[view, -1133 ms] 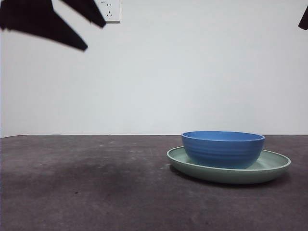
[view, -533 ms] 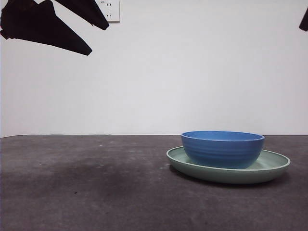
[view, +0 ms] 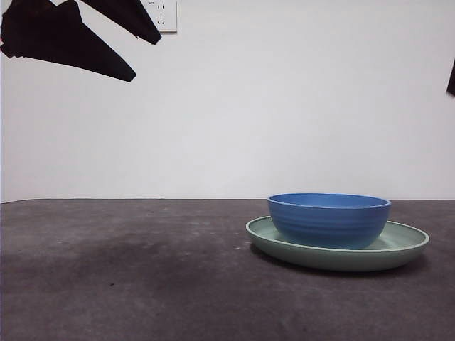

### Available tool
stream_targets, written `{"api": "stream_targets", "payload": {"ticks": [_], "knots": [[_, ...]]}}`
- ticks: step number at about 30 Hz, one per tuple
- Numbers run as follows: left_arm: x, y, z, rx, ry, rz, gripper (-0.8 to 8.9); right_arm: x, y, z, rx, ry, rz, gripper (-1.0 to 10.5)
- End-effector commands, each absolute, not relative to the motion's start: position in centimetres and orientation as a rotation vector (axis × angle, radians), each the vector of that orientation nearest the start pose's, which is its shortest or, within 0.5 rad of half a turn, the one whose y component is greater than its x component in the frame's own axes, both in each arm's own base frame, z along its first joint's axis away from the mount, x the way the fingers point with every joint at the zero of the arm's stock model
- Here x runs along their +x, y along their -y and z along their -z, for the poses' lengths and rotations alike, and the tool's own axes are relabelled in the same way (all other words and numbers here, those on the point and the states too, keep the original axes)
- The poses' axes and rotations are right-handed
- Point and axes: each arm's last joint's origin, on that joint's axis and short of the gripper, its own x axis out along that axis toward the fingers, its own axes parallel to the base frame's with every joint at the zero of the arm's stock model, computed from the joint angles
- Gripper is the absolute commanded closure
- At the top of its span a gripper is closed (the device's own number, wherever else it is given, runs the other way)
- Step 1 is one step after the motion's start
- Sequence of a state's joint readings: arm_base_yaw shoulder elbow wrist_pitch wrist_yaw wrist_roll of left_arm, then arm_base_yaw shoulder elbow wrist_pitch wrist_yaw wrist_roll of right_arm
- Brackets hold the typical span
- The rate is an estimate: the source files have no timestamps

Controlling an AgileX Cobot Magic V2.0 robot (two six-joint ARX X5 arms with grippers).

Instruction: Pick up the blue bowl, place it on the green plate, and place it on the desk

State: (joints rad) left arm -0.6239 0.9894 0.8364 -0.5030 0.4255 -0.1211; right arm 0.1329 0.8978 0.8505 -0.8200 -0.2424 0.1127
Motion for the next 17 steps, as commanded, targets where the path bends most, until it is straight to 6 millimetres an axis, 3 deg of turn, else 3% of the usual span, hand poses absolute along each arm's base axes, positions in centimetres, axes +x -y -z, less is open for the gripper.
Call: {"api": "stream_targets", "payload": {"ticks": [1,9,17], "knots": [[15.6,12.9,-29.1,-0.032,-0.726,0.982,5.64,18.4,-2.7,-28.0,0.194,-0.916,-0.285,5.8],[15.7,12.9,-29.1,-0.032,-0.726,0.982,5.64,24.1,-1.8,-23.9,0.295,-0.988,-0.323,6.2],[15.7,12.9,-29.1,-0.032,-0.726,0.981,5.64,27.4,-1.9,-20.0,0.308,-1.052,-0.320,6.5]]}}
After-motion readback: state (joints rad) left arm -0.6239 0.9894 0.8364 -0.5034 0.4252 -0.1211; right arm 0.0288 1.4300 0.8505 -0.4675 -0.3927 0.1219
